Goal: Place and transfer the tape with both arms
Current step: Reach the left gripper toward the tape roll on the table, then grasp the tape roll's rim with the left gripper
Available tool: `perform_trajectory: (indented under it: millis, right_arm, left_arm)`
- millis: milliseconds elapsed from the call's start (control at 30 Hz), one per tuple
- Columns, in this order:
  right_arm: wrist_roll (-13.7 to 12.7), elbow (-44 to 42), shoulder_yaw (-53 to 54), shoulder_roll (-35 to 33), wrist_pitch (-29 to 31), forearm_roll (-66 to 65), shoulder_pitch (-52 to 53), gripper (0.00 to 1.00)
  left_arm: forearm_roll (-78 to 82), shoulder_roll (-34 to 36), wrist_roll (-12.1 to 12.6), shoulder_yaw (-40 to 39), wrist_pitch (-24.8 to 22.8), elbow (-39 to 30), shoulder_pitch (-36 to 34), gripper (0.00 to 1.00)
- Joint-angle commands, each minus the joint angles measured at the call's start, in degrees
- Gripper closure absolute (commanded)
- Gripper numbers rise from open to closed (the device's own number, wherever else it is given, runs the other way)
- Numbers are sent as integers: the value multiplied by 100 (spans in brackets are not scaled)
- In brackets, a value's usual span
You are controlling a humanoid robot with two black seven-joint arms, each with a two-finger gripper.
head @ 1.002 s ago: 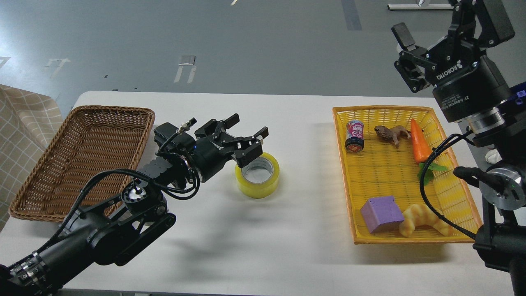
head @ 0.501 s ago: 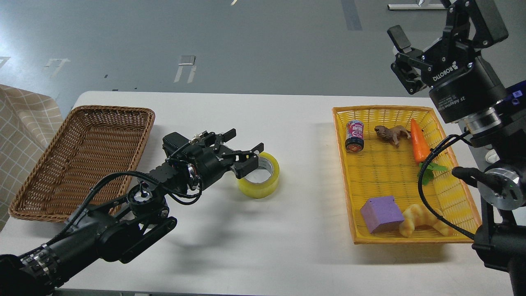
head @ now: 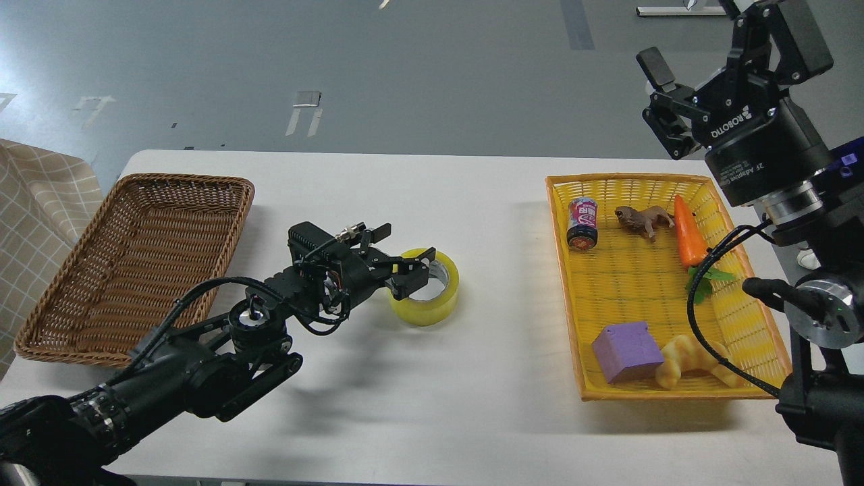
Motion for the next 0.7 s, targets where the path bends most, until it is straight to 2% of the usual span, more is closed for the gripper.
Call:
perform_trajectory:
  millis: [0, 334, 401, 434, 534, 668]
  right_arm:
    - [5, -11, -5, -5, 0, 0, -6, 0]
    - [5, -20, -14, 21, 0, 0, -15, 0]
    - [5, -11, -14, 21, 0, 0, -32, 0]
    - [5, -11, -14, 21, 0, 0, -32, 0]
    - [5, -2, -5, 21, 0, 0, -76, 0]
    - [5, -11, 21, 21, -9, 0, -94, 0]
  left_arm:
    - [-1, -4, 1, 10, -1, 26, -7, 3]
    - [-1, -4, 1, 238, 8, 43, 19, 4]
    - [-1, -4, 1, 238, 8, 70, 19, 11]
    - [-1, -4, 1, 238, 8, 131, 11, 22]
    - [-1, -12, -8, 238, 8, 193, 11, 36]
    - [-1, -39, -70, 238, 8, 237, 11, 39]
